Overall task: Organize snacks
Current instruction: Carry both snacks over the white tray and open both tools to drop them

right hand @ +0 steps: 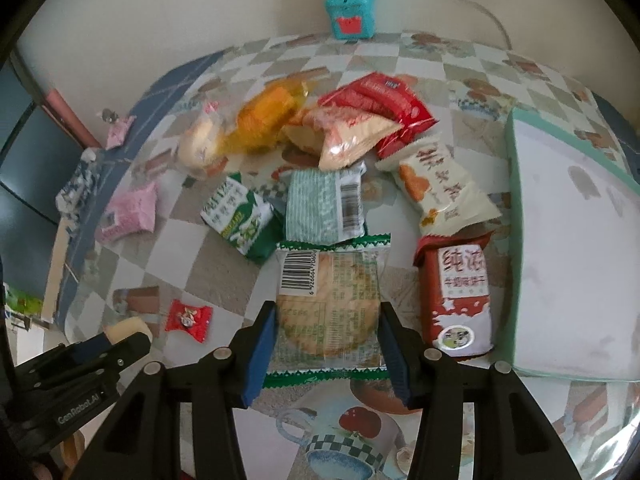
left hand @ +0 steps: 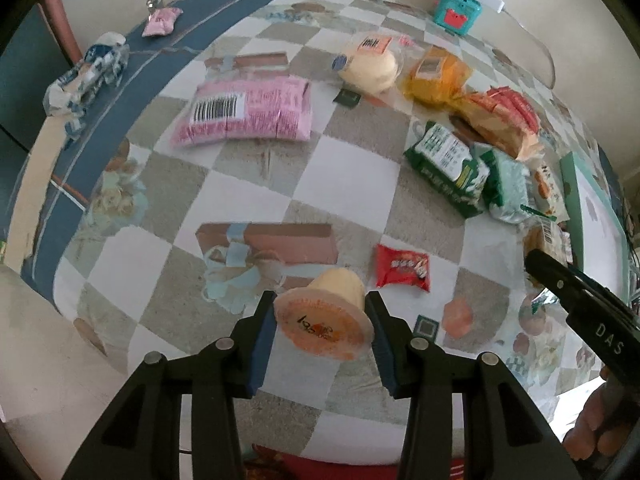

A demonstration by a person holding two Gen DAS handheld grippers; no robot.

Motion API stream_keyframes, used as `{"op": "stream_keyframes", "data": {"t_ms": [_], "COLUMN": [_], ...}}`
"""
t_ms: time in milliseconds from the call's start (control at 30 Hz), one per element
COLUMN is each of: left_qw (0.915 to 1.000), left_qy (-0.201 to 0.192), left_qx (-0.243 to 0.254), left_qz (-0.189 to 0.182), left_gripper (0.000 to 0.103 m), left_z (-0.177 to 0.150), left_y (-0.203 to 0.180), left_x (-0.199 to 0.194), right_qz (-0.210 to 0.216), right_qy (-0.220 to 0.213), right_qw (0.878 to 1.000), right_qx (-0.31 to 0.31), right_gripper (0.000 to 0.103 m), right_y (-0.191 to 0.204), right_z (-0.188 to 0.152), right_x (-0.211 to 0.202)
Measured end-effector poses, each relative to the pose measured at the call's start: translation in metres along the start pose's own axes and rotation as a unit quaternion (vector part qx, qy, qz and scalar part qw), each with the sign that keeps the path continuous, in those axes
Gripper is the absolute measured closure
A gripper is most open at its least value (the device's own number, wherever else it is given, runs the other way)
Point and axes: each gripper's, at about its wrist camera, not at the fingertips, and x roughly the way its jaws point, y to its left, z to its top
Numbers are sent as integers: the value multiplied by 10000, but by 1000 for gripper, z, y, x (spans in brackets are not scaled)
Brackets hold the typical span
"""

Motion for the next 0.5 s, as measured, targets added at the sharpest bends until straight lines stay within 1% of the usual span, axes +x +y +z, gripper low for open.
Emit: {"op": "stream_keyframes", "data": {"t_ms": [133, 233, 333, 400, 500], "left_qw": [9998, 9988, 9965, 9949, 9918], "left_qy": [-139, -273, -397, -444, -458], "left_qx": [163, 396, 724, 899, 1194], "left_qz": [61, 97, 91, 44, 16], "left_gripper": [57, 57, 57, 57, 57], "left_z": [14, 25, 38, 41, 51], "left_y": [-15, -41, -77, -102, -138], "left_x": [-22, -37, -52, -53, -54], "right_qz": [-2, -201, -425, -563, -651], "right_qy": [-202, -424, -580, -656, -734], "right_qw": [9997, 9985, 9959, 9932, 9886], "right_qx": [143, 290, 550, 780, 1143], "right_gripper": [50, 50, 50, 50, 50], "right_y": [-9, -20, -39, -55, -82], "right_z": [7, 14, 20, 24, 27], "right_x": [-12, -24, -34, -38, -46]}}
